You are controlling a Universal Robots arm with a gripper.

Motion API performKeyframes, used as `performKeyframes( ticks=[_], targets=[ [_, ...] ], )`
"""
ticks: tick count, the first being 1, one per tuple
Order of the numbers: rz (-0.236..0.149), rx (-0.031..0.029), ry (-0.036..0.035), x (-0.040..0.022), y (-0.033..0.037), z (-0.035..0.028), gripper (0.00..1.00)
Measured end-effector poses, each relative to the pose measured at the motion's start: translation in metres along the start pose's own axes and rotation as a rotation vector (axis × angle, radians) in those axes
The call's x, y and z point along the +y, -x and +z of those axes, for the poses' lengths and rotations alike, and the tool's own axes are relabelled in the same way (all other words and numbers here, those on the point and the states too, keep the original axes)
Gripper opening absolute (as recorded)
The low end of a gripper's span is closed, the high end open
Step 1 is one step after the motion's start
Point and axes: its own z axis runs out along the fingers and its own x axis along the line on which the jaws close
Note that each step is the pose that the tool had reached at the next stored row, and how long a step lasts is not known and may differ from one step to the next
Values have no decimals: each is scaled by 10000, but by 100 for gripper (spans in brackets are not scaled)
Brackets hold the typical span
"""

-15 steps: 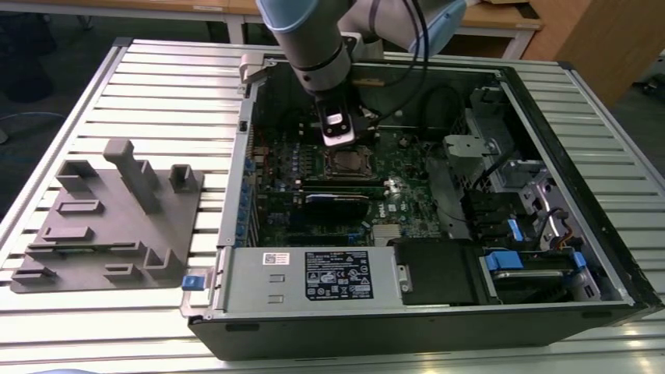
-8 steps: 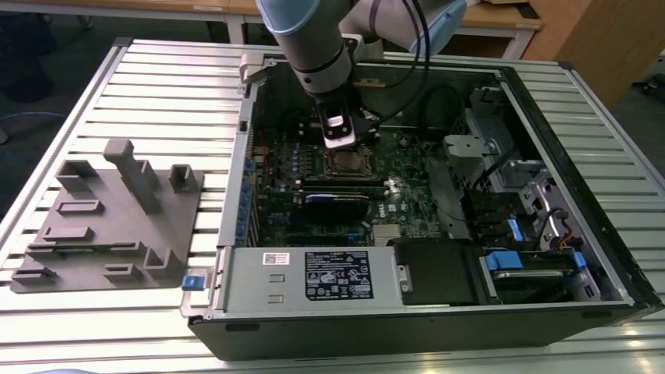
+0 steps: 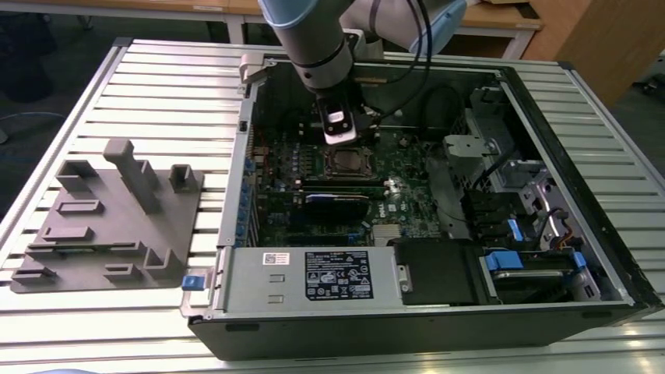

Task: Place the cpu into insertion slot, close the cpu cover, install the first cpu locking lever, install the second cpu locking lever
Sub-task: 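Install the first cpu locking lever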

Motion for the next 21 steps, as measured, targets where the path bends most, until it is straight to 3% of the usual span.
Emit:
performKeyframes(
  ticks=[3,9,21],
  targets=[
    [0,0,1,12,-6,1,11],
    [9,-4,-3,113,-66,21,11],
    [12,0,4,81,-48,14,11]
  ],
)
